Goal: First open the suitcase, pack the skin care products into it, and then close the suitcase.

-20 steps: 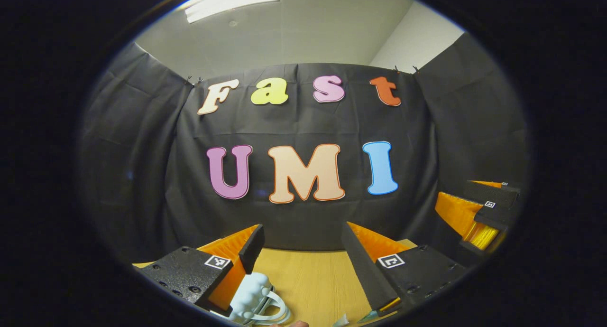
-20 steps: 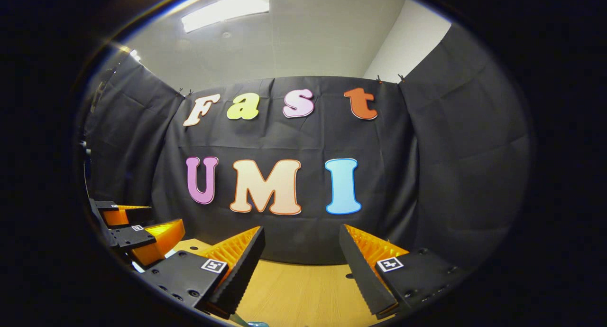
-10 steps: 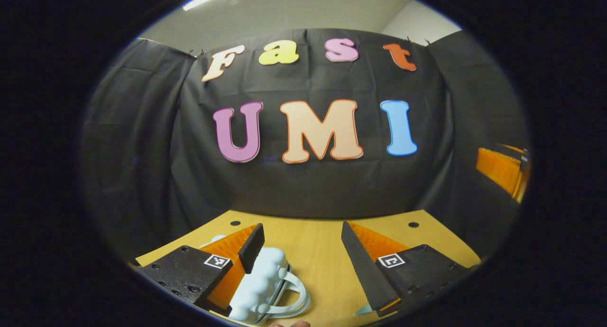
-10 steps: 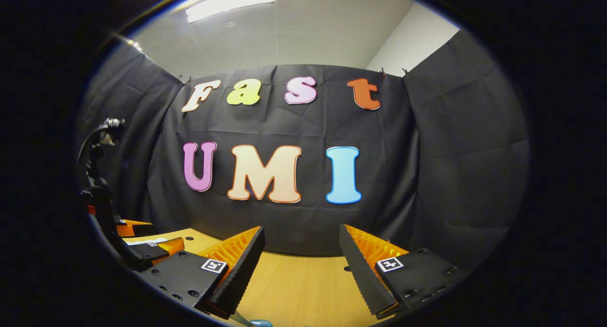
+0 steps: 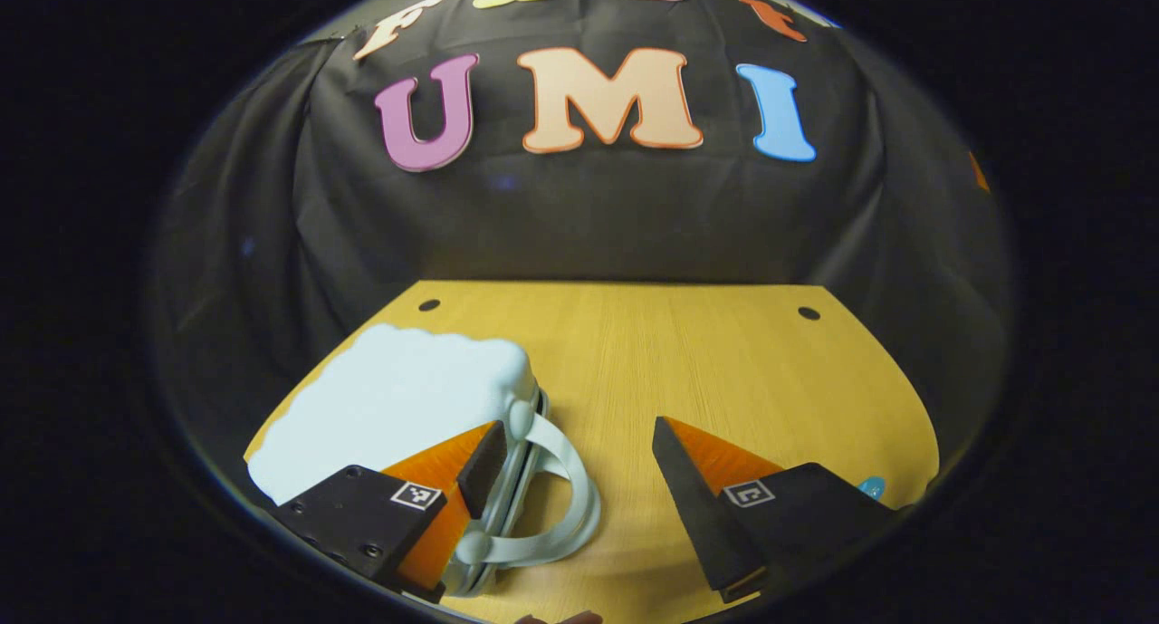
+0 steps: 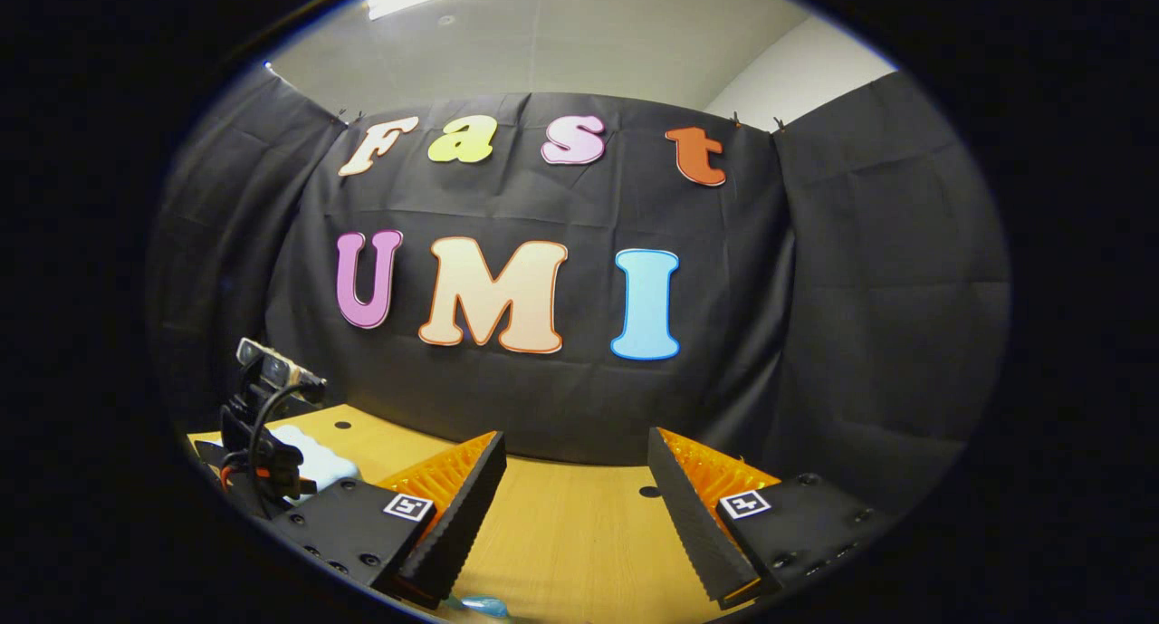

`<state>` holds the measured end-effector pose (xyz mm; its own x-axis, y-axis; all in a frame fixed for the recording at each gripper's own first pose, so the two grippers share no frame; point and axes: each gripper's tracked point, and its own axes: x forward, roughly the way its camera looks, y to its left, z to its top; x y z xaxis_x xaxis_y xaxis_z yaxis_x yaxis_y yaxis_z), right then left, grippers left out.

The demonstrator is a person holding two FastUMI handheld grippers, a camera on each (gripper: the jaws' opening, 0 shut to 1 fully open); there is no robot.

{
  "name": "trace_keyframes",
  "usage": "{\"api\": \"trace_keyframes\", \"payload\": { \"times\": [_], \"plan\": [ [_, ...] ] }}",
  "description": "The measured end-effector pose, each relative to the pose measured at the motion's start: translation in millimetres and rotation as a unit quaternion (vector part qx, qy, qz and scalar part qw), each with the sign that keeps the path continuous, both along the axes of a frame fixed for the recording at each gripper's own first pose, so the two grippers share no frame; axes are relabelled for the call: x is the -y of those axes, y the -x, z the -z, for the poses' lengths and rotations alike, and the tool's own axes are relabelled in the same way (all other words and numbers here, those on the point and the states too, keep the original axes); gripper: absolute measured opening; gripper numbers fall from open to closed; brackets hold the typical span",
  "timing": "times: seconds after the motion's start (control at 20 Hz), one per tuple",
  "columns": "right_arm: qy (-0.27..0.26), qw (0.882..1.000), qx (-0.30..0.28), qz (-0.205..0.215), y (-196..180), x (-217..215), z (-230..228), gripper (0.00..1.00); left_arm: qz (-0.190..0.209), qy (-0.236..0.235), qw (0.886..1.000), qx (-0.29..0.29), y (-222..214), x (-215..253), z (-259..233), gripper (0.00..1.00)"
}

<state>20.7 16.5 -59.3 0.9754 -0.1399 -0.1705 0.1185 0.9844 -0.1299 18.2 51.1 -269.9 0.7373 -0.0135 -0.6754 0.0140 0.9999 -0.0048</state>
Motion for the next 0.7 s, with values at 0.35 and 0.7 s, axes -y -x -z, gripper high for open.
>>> {"api": "trace_keyframes", "payload": {
  "times": [0.35,0.7],
  "plan": [
    [0.016,0.999,-0.038,0.013,4,5,20,0.99,0.013,0.013,0.993,-0.115,17,7,64,0.97],
    [0.028,0.998,-0.049,0.021,11,8,28,0.98,0.008,0.047,0.986,-0.162,21,0,88,0.47]
  ]
}}
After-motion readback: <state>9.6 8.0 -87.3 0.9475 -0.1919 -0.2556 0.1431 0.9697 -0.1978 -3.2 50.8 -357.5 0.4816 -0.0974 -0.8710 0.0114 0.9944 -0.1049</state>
